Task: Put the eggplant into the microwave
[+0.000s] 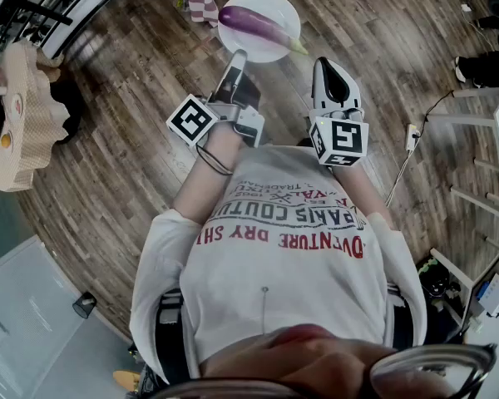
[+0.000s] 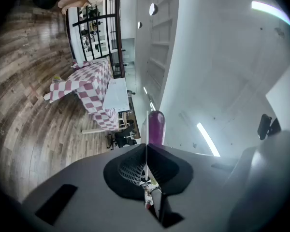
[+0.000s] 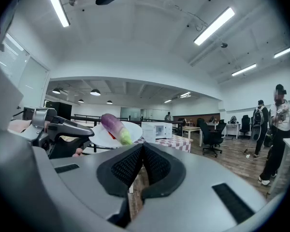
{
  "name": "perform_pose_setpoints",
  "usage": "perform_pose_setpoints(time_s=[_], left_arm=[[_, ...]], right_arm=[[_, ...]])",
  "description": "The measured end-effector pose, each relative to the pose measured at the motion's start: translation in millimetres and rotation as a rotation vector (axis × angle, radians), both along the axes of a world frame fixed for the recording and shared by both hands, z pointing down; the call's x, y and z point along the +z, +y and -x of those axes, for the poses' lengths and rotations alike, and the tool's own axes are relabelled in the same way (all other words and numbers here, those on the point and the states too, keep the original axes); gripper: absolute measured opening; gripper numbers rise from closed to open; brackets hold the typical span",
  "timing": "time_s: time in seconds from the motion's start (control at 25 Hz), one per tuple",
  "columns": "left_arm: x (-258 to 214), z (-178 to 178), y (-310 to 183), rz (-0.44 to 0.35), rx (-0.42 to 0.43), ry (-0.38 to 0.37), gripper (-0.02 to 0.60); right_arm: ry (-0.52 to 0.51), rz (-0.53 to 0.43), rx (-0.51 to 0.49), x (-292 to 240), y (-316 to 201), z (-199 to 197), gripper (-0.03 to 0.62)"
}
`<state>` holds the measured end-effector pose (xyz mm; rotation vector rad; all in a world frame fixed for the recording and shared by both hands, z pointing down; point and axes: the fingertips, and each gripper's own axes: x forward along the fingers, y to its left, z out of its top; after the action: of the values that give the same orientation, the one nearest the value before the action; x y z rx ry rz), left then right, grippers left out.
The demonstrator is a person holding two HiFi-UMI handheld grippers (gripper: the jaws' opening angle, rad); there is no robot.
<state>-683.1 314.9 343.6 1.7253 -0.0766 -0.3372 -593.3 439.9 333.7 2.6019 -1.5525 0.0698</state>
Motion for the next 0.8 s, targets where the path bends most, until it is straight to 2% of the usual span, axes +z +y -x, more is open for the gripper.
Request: perform_pose_setpoints(time_s=[0.32,0.56,0.68,0.8], left_arm=[[7,-2,-2,0.012,-0.011,-0.007,0.031],[27,-8,-4,0.046,0.007,-0.018,0.031],[35,-30,-9,0.057,0.006,-0.041,0.031],[38,-79,-17,0.063,-0.004,-0.069,0.031]], right_arm=[[-0.038,-0.018,0.002,10,-1,-2,0.026],[-0.074,0.03,0.005,39,-8,-6,0.026],[-0.075,0.034,0.003,43,-14,-31,0.026],[-0.103,0.044,-0.009,46,-22,-81,0.026]])
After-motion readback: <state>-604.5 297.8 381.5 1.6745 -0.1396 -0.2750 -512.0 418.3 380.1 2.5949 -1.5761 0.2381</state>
